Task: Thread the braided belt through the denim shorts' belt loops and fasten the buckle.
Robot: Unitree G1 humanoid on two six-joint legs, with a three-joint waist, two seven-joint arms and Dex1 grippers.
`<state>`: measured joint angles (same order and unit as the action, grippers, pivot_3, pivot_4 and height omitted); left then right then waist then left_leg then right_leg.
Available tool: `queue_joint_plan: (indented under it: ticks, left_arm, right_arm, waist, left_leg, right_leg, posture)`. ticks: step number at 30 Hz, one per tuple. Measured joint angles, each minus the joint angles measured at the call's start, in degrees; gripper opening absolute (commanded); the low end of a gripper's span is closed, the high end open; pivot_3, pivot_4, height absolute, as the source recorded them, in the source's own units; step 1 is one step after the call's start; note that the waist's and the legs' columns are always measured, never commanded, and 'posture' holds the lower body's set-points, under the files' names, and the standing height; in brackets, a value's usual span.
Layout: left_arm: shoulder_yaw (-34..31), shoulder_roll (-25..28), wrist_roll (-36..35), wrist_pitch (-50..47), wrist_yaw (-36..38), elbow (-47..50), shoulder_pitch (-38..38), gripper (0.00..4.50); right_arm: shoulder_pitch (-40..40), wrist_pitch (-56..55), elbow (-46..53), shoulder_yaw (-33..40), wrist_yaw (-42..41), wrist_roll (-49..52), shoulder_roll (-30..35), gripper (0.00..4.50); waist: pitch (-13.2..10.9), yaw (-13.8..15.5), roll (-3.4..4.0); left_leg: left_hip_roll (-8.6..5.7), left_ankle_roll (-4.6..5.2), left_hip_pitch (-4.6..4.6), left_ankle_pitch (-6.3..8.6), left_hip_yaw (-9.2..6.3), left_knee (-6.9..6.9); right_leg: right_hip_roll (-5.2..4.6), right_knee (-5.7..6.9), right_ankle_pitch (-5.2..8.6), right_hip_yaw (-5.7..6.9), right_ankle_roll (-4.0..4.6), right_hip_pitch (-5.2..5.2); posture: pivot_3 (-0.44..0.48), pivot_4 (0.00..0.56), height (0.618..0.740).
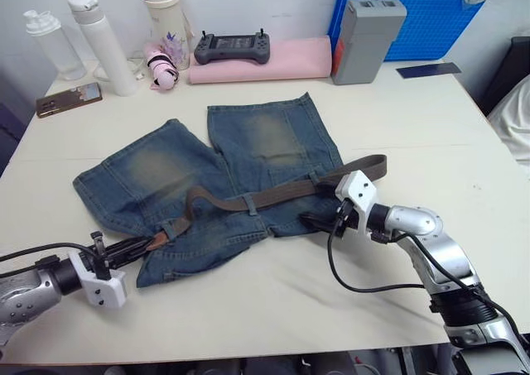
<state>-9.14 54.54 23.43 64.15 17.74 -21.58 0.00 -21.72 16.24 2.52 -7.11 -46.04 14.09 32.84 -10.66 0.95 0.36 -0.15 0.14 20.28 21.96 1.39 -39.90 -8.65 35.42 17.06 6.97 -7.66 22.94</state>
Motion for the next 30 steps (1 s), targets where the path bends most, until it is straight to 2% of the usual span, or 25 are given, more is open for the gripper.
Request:
queue_joint_plan:
  ticks: [6,7,8,14,22,30]
  left_arm:
    - [2.3,-1.4,0.6,-1.7,-0.1,1.3,-2.1,0.00]
    - [2.5,-1.5,0.5,-2.3,-0.1,1.8,-2.1,0.41]
    - [2.5,-1.5,0.0,-2.9,0.1,2.5,-1.5,0.41]
    - [-0.2,0.6,-4.8,-5.6,1.0,7.7,6.0,3.03]
    - [-5.3,2.3,-12.1,-12.2,5.4,19.0,18.7,3.03]
    - [-7.6,1.8,-16.4,-18.4,8.8,23.1,19.9,3.03]
  right_arm:
    - [-0.9,-0.1,-1.1,1.7,-0.4,0.0,0.0,4.40]
    - [-1.3,-0.2,-1.6,2.0,-0.6,0.0,0.0,4.47]
    - [-1.4,-0.2,-1.7,2.1,-0.7,0.0,0.0,4.47]
    - [-1.4,0.0,-0.7,2.7,-0.7,0.0,-0.1,4.50]
    - [0.0,1.5,0.8,2.8,-0.6,0.1,-0.5,4.50]
    - [-0.1,1.9,1.7,2.8,-0.5,0.1,-1.8,4.50]
  waist:
    - [0.0,0.3,0.01]
    - [0.0,0.4,0.02]
    - [0.0,0.4,0.02]
    - [0.0,-0.1,0.02]
    - [0.0,-0.9,0.02]
    - [0.0,-1.1,0.03]
  left_leg:
    - [0.00,0.00,0.00,0.00,-0.01,-0.02]
    - [0.00,0.00,0.00,0.00,-0.02,-0.04]
    - [0.00,0.00,0.00,0.00,-0.03,-0.05]
    - [0.05,0.00,-0.01,0.00,-0.04,-0.03]
    - [0.08,-0.01,-0.01,0.01,-0.06,0.01]
    - [0.07,-0.01,-0.01,0.01,-0.06,0.02]
  right_leg:
    - [0.00,0.02,0.00,0.00,0.00,-0.01]
    - [0.00,0.03,0.00,0.01,0.00,-0.02]
    - [0.00,0.03,0.00,0.01,0.00,-0.02]
    - [0.02,0.01,0.00,0.02,0.00,-0.02]
    - [0.01,0.00,0.00,0.03,0.00,-0.03]
    - [0.04,-0.02,0.01,0.02,0.01,-0.03]
  posture:
    - [0.000,0.150,0.739]
    - [0.000,0.150,0.739]
    - [0.000,0.150,0.739]
    - [0.000,0.150,0.739]
    - [0.000,0.150,0.739]
    - [0.000,0.150,0.739]
